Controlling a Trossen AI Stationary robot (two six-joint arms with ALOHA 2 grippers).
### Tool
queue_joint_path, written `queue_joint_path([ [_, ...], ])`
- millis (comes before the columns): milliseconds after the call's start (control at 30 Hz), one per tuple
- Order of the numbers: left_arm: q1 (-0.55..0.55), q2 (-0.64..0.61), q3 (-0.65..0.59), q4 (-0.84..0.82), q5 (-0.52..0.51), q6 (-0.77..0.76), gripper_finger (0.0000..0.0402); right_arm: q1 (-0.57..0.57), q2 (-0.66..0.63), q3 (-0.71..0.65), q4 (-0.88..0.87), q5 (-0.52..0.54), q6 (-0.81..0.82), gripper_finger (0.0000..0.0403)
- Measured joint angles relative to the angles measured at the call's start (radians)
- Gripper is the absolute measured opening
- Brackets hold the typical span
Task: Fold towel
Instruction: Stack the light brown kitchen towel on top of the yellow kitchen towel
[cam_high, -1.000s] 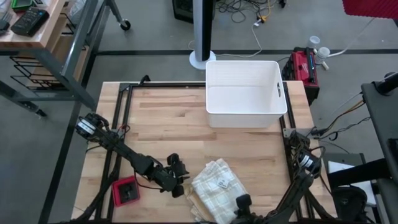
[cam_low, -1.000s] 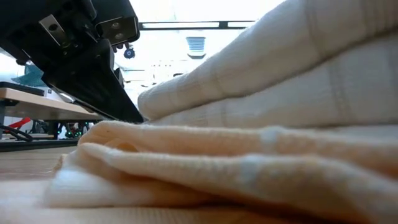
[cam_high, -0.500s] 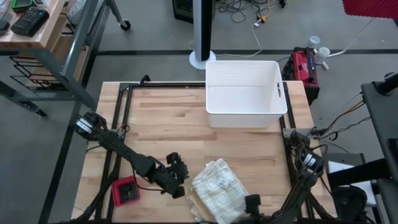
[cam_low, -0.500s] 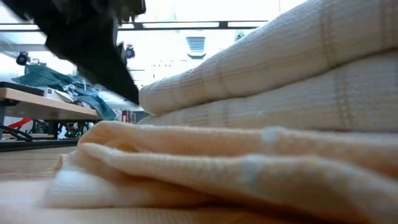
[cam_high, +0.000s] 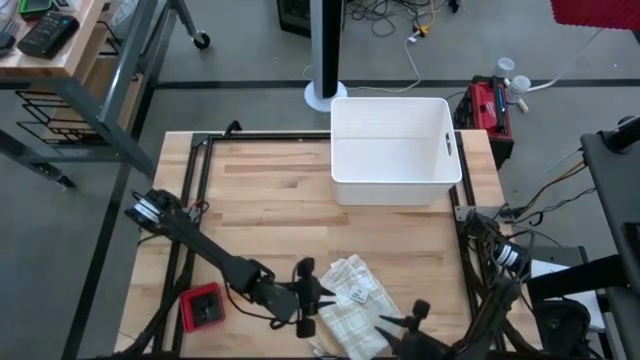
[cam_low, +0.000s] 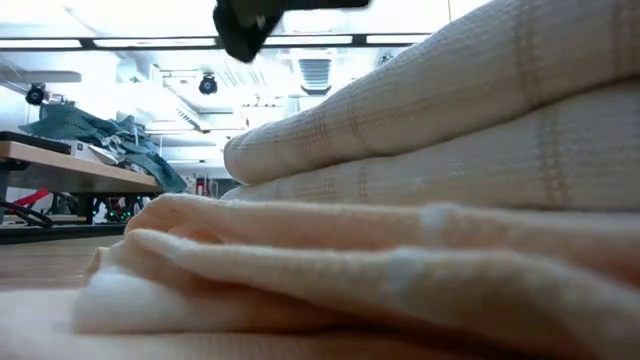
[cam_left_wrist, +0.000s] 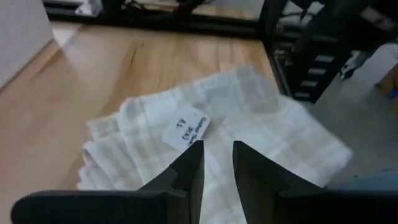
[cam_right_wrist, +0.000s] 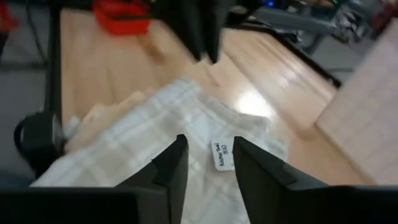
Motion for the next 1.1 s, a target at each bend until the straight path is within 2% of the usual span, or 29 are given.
queue_joint_path([
  [200, 0.0, 0.125, 0.068, 0.0, 0.007, -0.003, 0.0076, -0.006, 0.003, -0.12, 0.03, 0.07, 0.321, 0.0086],
  [333, 0.0, 0.222, 0.141, -0.036, 0.007, -0.004, 0.0076, -0.008, -0.013, -0.128, 0.035, 0.067, 0.329, 0.0061],
  [433, 0.001, 0.279, 0.195, -0.09, 0.008, -0.011, 0.0076, -0.016, -0.012, -0.129, 0.043, 0.02, 0.327, 0.0042],
  [567, 0.005, 0.322, 0.255, -0.184, 0.007, -0.051, 0.0076, -0.047, -0.012, -0.129, 0.089, -0.087, 0.274, 0.002],
  [733, 0.007, 0.326, 0.276, -0.273, 0.001, -0.064, 0.0076, -0.104, -0.011, -0.145, 0.168, -0.367, 0.126, 0.0002],
  [833, 0.008, 0.314, 0.275, -0.331, -0.001, -0.061, 0.0076, -0.132, -0.011, -0.16, 0.1, -0.521, 0.166, 0.0002],
  [1000, 0.007, 0.308, 0.276, -0.43, -0.004, -0.046, 0.0076, -0.125, -0.026, -0.161, -0.051, -0.612, 0.275, 0.0001],
  [1100, 0.007, 0.305, 0.276, -0.454, -0.008, -0.039, 0.0076, -0.112, -0.071, -0.161, -0.057, -0.623, 0.285, 0.0],
])
